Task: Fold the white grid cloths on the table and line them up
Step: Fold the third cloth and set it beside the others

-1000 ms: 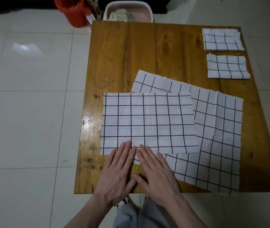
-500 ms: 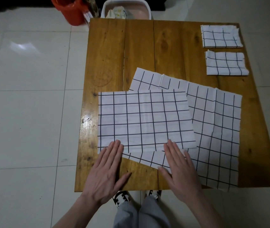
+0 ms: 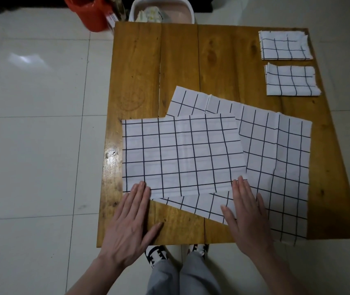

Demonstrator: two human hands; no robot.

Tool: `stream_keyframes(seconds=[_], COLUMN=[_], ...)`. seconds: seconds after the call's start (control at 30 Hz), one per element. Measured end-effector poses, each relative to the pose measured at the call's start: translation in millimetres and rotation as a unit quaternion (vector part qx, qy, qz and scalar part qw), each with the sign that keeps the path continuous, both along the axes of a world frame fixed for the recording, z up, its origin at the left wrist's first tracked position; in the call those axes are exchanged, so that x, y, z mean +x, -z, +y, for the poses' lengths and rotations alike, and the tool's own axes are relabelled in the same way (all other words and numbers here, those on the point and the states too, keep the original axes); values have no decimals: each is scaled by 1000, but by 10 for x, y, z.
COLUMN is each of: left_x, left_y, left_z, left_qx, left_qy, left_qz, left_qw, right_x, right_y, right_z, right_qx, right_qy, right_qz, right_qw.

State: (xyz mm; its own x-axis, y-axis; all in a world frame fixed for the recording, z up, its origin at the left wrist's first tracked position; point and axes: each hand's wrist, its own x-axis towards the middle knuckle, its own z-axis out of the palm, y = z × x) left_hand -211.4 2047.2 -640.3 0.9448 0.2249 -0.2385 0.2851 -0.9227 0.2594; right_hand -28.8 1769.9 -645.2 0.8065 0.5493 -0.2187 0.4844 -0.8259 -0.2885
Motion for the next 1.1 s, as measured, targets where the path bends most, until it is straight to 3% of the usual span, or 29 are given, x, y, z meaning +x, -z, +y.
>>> stream_keyframes(seconds=[0.2, 0.37, 0.47, 0.77, 0.93, 1.1], left_x=[62, 289, 470, 611, 606, 612], left_y=[-110, -159, -136, -5, -16, -31], left_z=[-114, -298, -431, -590, -595, -615], left_qx=[-5, -20, -17, -6, -6, -9], left_qy=[-25, 33, 63, 62, 61, 57], left_qz=[-1, -6, -4, 21, 20, 25], left_qw=[1000, 999, 998, 998, 998, 998], right_x=[38, 176, 258, 463, 522, 457], right_y=[-70, -135, -199, -252, -266, -431], right_z=[66, 211, 318, 479, 478, 491], right_qx=[21, 93, 96, 60, 114, 245], right_qy=[27, 66, 138, 273, 308, 330], right_qz=[-45, -83, -93, 19, 90, 143], right_qw=[998, 990, 981, 960, 940, 901])
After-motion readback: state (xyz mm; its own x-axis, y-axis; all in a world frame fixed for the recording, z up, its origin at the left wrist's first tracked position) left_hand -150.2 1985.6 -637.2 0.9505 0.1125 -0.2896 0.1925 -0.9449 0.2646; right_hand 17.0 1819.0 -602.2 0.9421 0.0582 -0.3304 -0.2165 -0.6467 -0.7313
